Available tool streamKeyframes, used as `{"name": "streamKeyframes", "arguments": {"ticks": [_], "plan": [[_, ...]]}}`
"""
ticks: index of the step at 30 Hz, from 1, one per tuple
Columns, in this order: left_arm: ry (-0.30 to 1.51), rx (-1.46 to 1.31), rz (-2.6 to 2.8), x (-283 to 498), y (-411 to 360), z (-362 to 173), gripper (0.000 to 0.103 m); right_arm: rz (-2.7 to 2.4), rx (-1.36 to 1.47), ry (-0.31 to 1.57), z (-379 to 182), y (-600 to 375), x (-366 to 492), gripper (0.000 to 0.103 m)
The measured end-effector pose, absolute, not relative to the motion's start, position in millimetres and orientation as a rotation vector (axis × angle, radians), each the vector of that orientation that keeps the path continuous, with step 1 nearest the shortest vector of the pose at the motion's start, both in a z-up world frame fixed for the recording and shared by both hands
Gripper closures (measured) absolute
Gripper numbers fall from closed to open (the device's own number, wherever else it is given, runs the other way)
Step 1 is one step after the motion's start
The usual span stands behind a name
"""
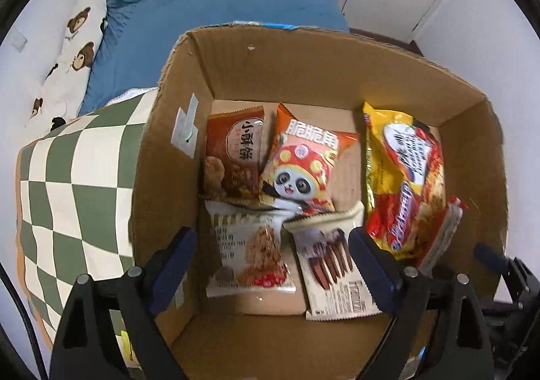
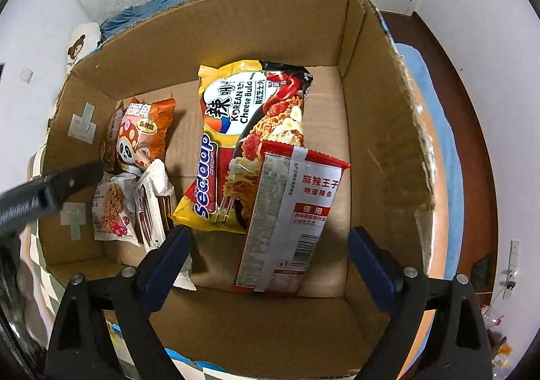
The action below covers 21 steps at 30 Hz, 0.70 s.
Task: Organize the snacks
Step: 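Carry both packets into the box and open both tools to release, then move both tools down toward the snacks on the blanket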
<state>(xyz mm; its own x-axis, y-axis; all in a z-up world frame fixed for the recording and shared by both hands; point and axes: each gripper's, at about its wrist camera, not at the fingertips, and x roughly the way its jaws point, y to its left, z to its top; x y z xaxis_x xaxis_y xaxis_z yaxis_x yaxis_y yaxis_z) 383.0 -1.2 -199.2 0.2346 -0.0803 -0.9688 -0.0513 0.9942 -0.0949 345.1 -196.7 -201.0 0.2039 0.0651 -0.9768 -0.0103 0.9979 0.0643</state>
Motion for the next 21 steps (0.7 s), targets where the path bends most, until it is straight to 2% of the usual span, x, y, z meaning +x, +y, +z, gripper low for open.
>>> {"name": "streamKeyframes", "arguments": {"ticks": [21], "plan": [[1.039, -0.045, 0.010, 267, -10, -115, 0.011, 0.083, -0.009, 1.121, -120, -185, 269, 0.007]]}}
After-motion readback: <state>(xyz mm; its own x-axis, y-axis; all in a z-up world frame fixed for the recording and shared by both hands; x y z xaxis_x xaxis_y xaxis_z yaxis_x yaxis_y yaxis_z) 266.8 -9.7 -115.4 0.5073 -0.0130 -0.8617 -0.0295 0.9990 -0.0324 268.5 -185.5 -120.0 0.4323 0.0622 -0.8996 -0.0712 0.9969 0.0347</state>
